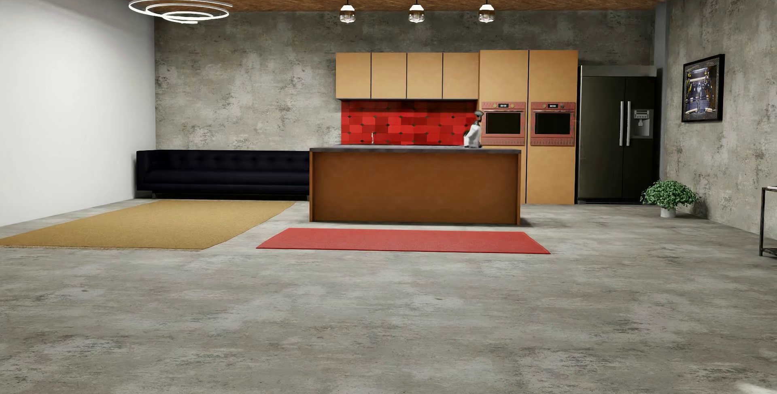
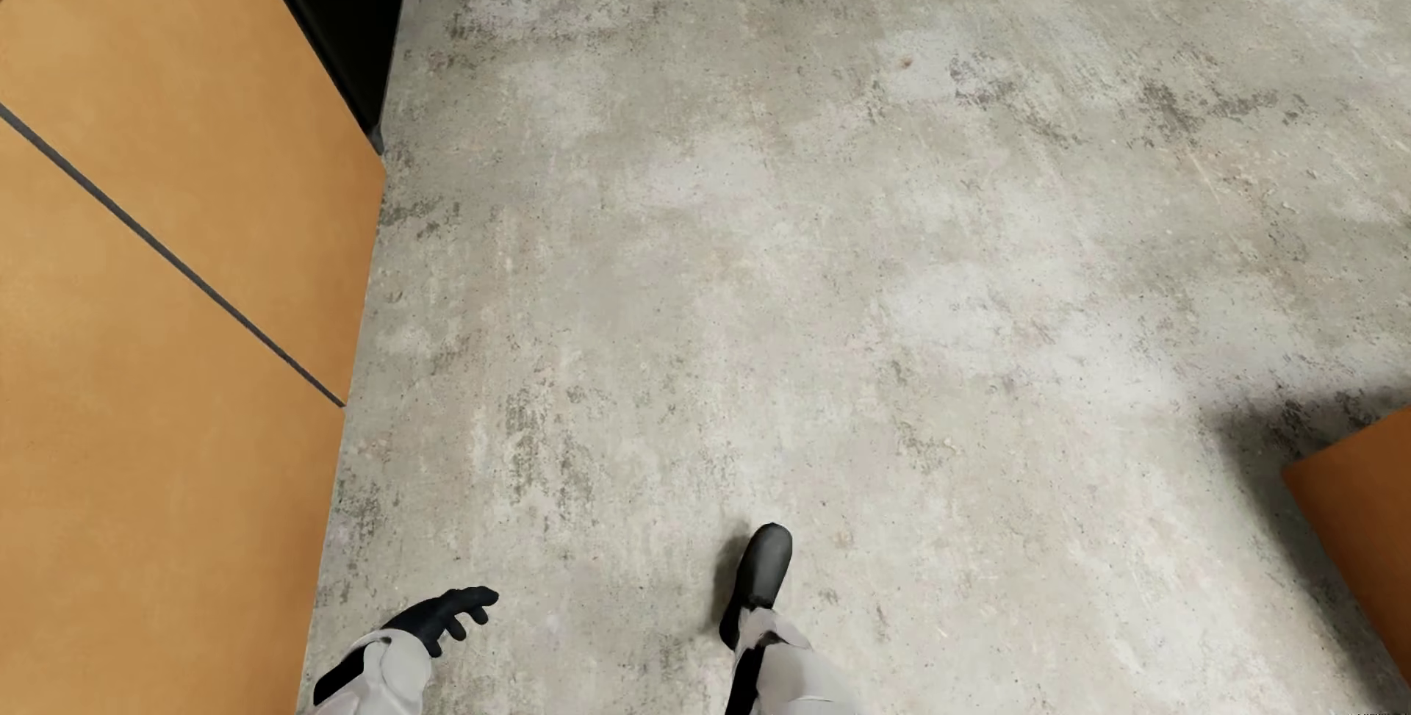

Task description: Go around the counter

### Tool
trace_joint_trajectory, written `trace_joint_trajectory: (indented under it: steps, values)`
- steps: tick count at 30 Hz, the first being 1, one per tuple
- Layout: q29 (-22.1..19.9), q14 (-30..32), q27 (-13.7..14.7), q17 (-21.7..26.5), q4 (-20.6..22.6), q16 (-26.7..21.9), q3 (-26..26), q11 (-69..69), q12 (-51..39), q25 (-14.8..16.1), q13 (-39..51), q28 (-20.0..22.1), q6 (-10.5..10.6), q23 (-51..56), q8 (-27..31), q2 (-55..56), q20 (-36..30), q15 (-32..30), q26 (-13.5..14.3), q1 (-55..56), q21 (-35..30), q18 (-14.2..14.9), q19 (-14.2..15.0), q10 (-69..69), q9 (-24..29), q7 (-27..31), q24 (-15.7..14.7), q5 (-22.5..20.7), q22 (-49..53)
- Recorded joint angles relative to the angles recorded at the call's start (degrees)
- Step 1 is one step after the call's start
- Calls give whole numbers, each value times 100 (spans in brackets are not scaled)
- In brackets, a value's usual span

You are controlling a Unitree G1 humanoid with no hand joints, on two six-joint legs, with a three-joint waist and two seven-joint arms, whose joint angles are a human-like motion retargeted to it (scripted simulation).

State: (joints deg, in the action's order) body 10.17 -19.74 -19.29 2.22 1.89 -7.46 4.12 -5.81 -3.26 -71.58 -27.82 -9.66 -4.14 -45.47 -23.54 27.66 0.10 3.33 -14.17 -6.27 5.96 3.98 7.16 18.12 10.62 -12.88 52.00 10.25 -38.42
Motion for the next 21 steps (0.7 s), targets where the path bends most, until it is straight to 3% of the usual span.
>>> trace_joint_trajectory:
  steps: [2, 4, 5, 6, 8, 9, 10, 11, 12, 13, 14, 15, 16, 18, 19, 20, 21]
  values:
    - [249, -232, 148, 71, -28, -70, -23, -791, 151, -555, 132, 69, 28, -82, -580, 72, 148, -457, -96, -445, -278, 143, -570, 199, -18, -438, -99, -4, 52]
    - [16, 268, 114, -107, -228, -33, 56, -1448, 444, -655, 265, 97, 144, 260, -696, -178, 207, -724, -146, -803, -57, 212, -1910, 802, -34, -536, -159, -81, 0]
    - [-303, 858, 41, -336, -438, -36, 115, -1778, 596, -454, 311, -20, 234, 529, -662, -298, 194, -626, -197, -709, 196, 101, -2125, 1514, -40, -482, -151, -143, -80]
    - [-639, 1482, 7, -579, -731, -35, 154, -2145, 790, -112, 434, -108, 340, 735, -564, -419, 200, -291, -291, -463, 450, -23, -2135, 2568, -33, -437, -100, -299, -123]
    - [-796, 2416, -49, -801, -1138, 71, 131, -2371, 1207, 454, 982, -220, 544, 773, -273, -814, 207, 198, -331, 430, 639, -302, -2134, 4676, -16, -23, 38, -819, -159]
    - [-690, 2130, -60, -770, -1207, 176, 90, -2298, 1398, 467, 1380, -240, 619, 563, -70, -1104, 222, 349, -345, 915, 536, -357, -2132, 5410, -9, 236, 65, -1110, -170]
    - [-398, 1838, -16, -660, -1219, 259, 34, -2146, 1557, 128, 1821, -269, 678, 291, 183, -1428, 220, 449, -336, 1395, 139, -525, -2128, 5937, -6, 508, 102, -1402, -170]
    - [-44, 1826, 76, -526, -1303, 344, -35, -1972, 1681, -489, 2234, -274, 724, 171, 489, -1764, 214, 523, -326, 1834, -469, -605, -2119, 6233, -9, 717, 130, -1667, -159]
    - [288, 1972, 497, -330, -1430, 407, -120, -1832, 1777, -1352, 2608, -256, 757, 274, 844, -2081, 211, 599, -323, 2231, -1292, -591, -2104, 6277, -17, 881, 152, -1900, -126]
    - [317, 1920, 973, -141, -1519, 459, -216, -1756, 1865, -2276, 2951, -225, 786, 641, 1230, -2353, 211, 694, -310, 2589, -2068, -690, -2083, 6077, -30, 1007, 156, -2100, -49]
    - [103, 1832, 1313, -70, -1627, 502, -306, -1697, 1946, -2819, 3196, -203, 813, 1229, 1639, -2618, 189, 802, -247, 2872, -2547, -808, -2054, 5620, -41, 997, 142, -2238, 61]
    - [-235, 1804, 1544, -125, -1727, 515, -378, -1679, 2032, -2780, 3324, -159, 835, 1868, 2021, -2862, 171, 936, -178, 3079, -2745, -854, -2024, 4938, -45, 928, 121, -2342, 178]
    - [-610, 1792, 1793, -227, -1782, 522, -426, -1660, 2104, -2207, 3387, -109, 853, 2423, 2357, -3074, 167, 1062, -117, 3217, -2774, -862, -1995, 3974, -43, 810, 78, -2423, 293]
    - [-801, 2035, 2179, -397, -1592, 488, -457, -1492, 2151, -56, 3400, -94, 884, 3137, 2860, -3497, 80, 1271, -63, 3220, -2613, -610, -1940, 1302, -43, 757, 49, -2490, 409]
    - [-718, 2037, 2216, -353, -1355, 427, -448, -1342, 2108, 922, 3384, -136, 890, 3397, 3026, -3717, -56, 1336, -76, 3087, -2575, -408, -1913, -191, -48, 933, 166, -2470, 408]
    - [-627, 1839, 2160, -248, -1198, 335, -425, -1247, 2055, 1613, 3323, -237, 896, 3617, 3133, -3949, -214, 1383, -75, 3155, -2557, 94, -1899, -898, -35, 957, 351, -2454, 392]
    - [-735, 1780, 2039, -85, -1090, 299, -395, -1236, 1990, 1888, 3218, -329, 903, 3783, 3162, -4165, -294, 1411, -121, 3229, -2501, 167, -1859, -1024, -20, 737, 487, -2406, 379]
